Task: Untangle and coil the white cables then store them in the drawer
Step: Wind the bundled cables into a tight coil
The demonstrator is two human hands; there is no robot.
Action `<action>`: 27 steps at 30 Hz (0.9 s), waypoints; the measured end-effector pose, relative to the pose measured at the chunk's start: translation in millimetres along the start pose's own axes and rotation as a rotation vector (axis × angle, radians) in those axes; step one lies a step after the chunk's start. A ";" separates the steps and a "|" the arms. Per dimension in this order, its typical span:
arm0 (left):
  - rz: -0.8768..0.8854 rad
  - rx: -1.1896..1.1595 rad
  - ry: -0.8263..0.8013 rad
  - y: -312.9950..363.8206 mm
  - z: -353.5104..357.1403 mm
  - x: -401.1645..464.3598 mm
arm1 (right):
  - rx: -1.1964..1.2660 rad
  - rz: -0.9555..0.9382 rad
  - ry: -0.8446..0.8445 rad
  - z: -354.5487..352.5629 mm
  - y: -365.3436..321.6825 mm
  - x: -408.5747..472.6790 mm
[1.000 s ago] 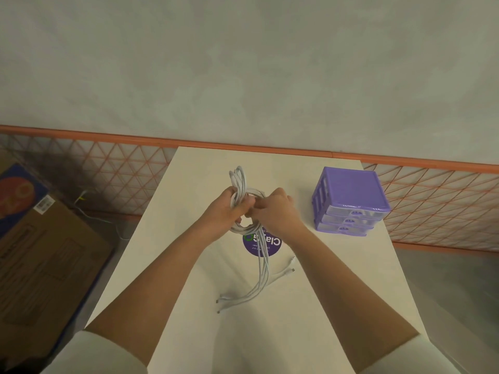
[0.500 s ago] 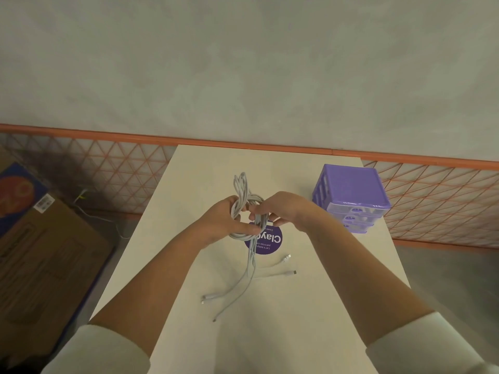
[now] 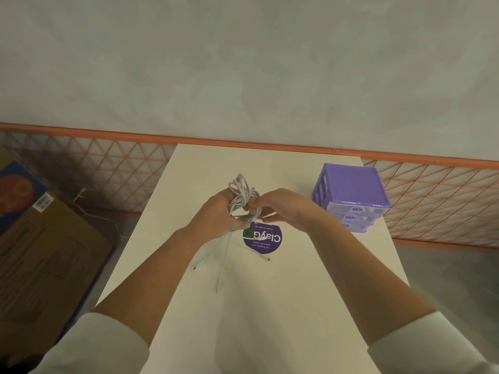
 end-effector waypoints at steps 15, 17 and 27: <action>-0.076 0.025 0.123 -19.4 0.3 -0.9 | 0.003 -0.154 0.163 -11.7 -10.8 -0.1; -0.172 -0.043 0.025 -26.4 6.2 -5.1 | 0.023 -0.163 0.179 -9.8 -8.9 -1.9; -0.151 0.054 -0.074 -40.2 8.9 -17.6 | -0.050 -0.121 0.170 0.0 -10.9 -8.1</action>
Point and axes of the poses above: each hand's wrist, its own x-axis towards the middle knuckle, its own z-axis out of the palm, y = z × x, the point moved 10 cm from there along x, towards the middle knuckle, and after that the axes turned 14 degrees about y, right-handed, at the moved point
